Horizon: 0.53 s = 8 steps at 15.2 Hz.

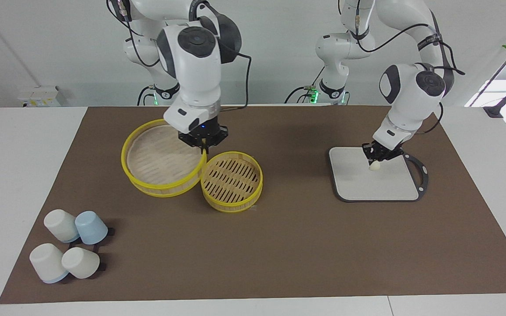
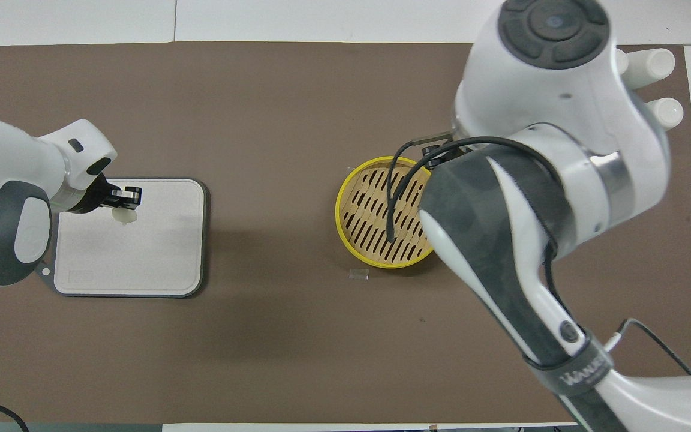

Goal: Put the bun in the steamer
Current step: 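Place the lid with the right gripper while the left gripper lifts the bun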

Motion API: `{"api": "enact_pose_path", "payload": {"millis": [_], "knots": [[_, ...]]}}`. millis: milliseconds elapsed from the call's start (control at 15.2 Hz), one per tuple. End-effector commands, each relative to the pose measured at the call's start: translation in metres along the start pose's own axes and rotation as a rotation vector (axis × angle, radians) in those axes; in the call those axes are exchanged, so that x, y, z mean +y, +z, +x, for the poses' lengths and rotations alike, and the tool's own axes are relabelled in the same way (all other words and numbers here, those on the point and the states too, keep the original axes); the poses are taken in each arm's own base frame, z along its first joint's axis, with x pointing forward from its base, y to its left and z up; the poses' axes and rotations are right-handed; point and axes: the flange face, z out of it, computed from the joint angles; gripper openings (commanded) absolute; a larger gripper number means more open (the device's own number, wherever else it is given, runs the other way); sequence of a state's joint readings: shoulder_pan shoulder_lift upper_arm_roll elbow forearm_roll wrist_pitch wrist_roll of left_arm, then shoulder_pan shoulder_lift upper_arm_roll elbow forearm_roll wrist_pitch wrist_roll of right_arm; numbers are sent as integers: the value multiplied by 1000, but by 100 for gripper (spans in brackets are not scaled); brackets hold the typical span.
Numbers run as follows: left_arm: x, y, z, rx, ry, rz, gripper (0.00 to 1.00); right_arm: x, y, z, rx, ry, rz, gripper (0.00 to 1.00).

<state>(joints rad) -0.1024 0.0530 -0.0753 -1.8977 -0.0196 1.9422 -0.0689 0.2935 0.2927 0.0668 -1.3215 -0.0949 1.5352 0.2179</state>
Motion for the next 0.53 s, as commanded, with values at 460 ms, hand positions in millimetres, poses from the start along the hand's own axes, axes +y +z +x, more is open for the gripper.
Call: {"api": "enact_pose_path", "payload": {"millis": [460], "knots": [[271, -24, 7, 33, -192, -71, 10, 217, 19, -66, -95, -85, 85, 4]]}}
